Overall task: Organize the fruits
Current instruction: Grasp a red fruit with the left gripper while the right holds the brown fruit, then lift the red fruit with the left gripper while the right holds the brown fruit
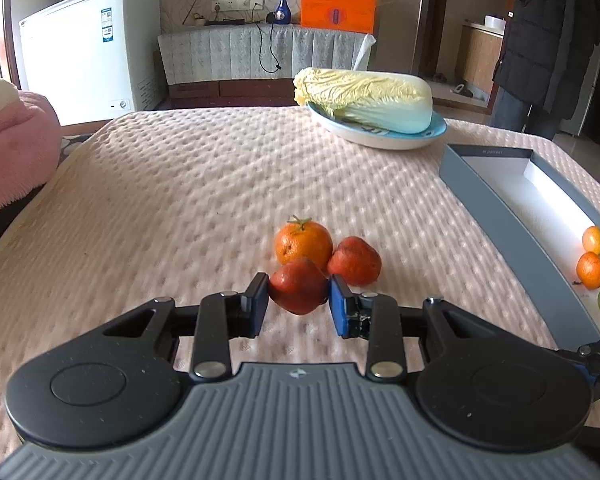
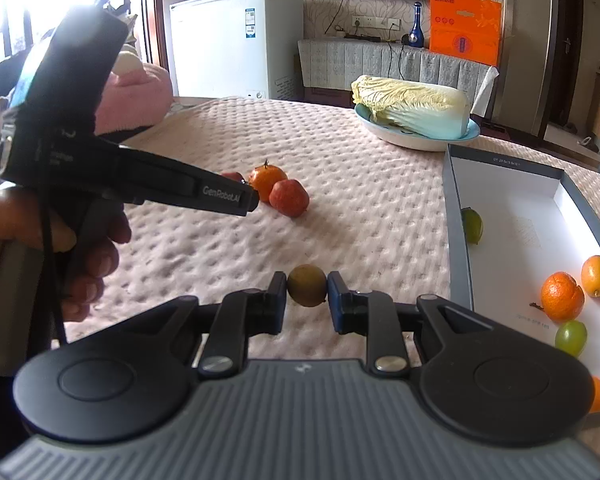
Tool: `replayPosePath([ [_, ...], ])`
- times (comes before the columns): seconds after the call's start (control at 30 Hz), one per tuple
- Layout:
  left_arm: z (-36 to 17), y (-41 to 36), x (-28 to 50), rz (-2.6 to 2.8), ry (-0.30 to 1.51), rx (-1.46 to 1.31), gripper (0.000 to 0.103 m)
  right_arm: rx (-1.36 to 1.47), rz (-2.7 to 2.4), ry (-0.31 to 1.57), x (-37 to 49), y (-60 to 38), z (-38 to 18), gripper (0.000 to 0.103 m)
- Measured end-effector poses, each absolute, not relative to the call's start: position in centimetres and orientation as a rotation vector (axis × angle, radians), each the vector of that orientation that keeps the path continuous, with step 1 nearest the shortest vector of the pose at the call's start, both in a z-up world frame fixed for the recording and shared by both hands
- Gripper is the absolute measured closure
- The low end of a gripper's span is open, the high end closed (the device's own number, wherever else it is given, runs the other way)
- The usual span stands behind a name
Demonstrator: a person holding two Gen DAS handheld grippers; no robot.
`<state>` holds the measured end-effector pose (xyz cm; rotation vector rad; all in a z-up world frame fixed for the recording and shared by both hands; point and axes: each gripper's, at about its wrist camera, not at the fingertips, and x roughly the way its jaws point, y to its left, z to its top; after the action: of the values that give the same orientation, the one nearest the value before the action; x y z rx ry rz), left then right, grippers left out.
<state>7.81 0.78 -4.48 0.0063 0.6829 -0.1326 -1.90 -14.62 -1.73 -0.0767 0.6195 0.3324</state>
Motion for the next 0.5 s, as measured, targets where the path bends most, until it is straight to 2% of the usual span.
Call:
replayPosePath([
  [0.5,-4.23,0.79,7.51,-0.121,0.679,0.025,0.065,-0.073,0.357,0.606,-2.43,-14.33,-1.27,0.078],
])
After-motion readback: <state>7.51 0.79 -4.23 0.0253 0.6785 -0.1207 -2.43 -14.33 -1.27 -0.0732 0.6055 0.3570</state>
